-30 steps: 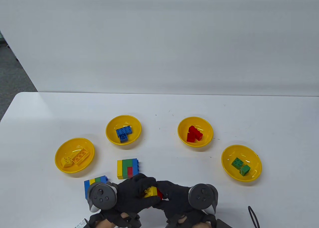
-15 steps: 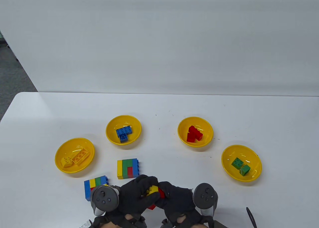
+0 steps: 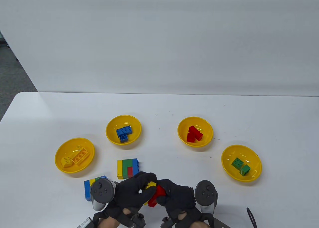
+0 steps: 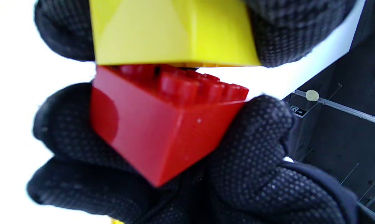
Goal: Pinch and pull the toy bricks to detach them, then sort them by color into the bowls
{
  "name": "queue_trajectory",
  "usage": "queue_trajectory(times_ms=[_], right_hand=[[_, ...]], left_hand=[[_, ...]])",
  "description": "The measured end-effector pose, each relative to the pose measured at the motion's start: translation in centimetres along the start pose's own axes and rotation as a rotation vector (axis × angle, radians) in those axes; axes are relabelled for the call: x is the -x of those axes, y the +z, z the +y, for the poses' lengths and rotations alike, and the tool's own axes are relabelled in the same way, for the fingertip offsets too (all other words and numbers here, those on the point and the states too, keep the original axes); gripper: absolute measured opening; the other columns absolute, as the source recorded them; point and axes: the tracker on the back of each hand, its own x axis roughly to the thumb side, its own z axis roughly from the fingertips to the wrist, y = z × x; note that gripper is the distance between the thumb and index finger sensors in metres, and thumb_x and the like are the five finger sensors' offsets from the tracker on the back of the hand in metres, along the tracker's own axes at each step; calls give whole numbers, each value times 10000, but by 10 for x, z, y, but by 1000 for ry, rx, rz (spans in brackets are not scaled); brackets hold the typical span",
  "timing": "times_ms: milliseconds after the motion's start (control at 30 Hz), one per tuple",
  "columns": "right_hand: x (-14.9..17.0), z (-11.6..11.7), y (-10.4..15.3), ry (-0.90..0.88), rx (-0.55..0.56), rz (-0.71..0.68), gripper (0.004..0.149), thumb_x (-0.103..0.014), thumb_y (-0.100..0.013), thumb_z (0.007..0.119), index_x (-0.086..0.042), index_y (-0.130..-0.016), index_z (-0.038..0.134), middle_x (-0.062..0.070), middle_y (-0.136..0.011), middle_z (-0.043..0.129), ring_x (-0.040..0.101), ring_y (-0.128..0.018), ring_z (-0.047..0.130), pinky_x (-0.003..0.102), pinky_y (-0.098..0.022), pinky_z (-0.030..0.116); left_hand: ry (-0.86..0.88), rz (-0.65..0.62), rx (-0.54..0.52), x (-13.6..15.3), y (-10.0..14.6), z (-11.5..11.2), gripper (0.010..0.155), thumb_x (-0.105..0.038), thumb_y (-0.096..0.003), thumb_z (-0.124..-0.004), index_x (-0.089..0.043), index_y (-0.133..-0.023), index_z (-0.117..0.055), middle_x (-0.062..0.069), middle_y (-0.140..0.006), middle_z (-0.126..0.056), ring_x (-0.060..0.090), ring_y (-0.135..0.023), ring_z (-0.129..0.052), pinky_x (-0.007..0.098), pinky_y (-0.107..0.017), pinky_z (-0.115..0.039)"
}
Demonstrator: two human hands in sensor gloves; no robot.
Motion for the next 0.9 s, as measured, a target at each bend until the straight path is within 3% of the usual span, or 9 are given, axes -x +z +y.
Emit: queue_trajectory(times_ms=[100, 167, 333, 433, 567, 667, 733, 900], right_hand=[[-4, 2, -3, 27, -34, -26, 612, -293, -187, 833, 61, -679, 918, 338, -686, 962, 455, -425, 1142, 594, -287, 978], [-6, 1, -2, 55, -41, -43, 614, -303, -202, 831, 60, -691, 905, 333, -701, 949, 455, -440, 1128, 597, -299, 966], [-11, -9, 3, 110, -85, -75, 617, -309, -230, 840, 50, -730, 873, 327, -746, 916, 464, -485, 1093, 615, -343, 923], [-9, -17, 2, 110, -50, -60, 619, -317, -251, 861, 48, -751, 855, 331, -764, 897, 469, -500, 1079, 619, -356, 910], [-5, -24, 0, 66, -35, -22, 624, -312, -276, 870, 59, -776, 830, 346, -788, 865, 496, -526, 1047, 642, -374, 876], [-3, -27, 0, 85, -45, -19, 624, -314, -284, 871, 57, -783, 825, 344, -796, 859, 496, -531, 1041, 648, -380, 866], [-3, -27, -1, 92, -51, -19, 623, -319, -287, 871, 54, -784, 825, 342, -797, 859, 494, -532, 1040, 648, -381, 865], [-1, -28, -1, 91, -58, -7, 624, -323, -293, 872, 54, -789, 821, 345, -797, 857, 497, -532, 1034, 653, -381, 858]], left_hand=[[-28, 3, -4, -5, -1, 10, 655, -549, -418, -861, -83, -876, -820, 242, -755, -884, 373, -508, -1000, 549, -391, -874], [-110, -9, -40, -16, -4, 30, 666, -555, -419, -870, -104, -903, -794, 226, -795, -863, 370, -563, -984, 551, -430, -861], [-423, 66, -164, -39, -22, 108, 689, -463, -420, -935, -118, -979, -730, 225, -922, -799, 407, -758, -947, 600, -548, -853], [-680, 206, -203, -36, -41, 150, 691, -387, -431, -957, -123, -1012, -690, 229, -969, -754, 421, -823, -908, 602, -601, -821], [-925, 518, -42, 3, -60, 186, 700, -330, -475, -935, -144, -1064, -606, 234, -1045, -646, 464, -917, -786, 649, -675, -699], [-1130, 691, 32, 46, -59, 205, 692, -298, -459, -929, -153, -1060, -619, 223, -1041, -666, 459, -915, -795, 648, -672, -702], [-1138, 789, 74, 71, -54, 213, 695, -294, -467, -921, -155, -1069, -603, 222, -1050, -654, 463, -928, -780, 653, -683, -687], [-1056, 807, 39, 115, -39, 215, 702, -272, -460, -933, -152, -1069, -606, 226, -1060, -637, 474, -945, -752, 654, -695, -664]])
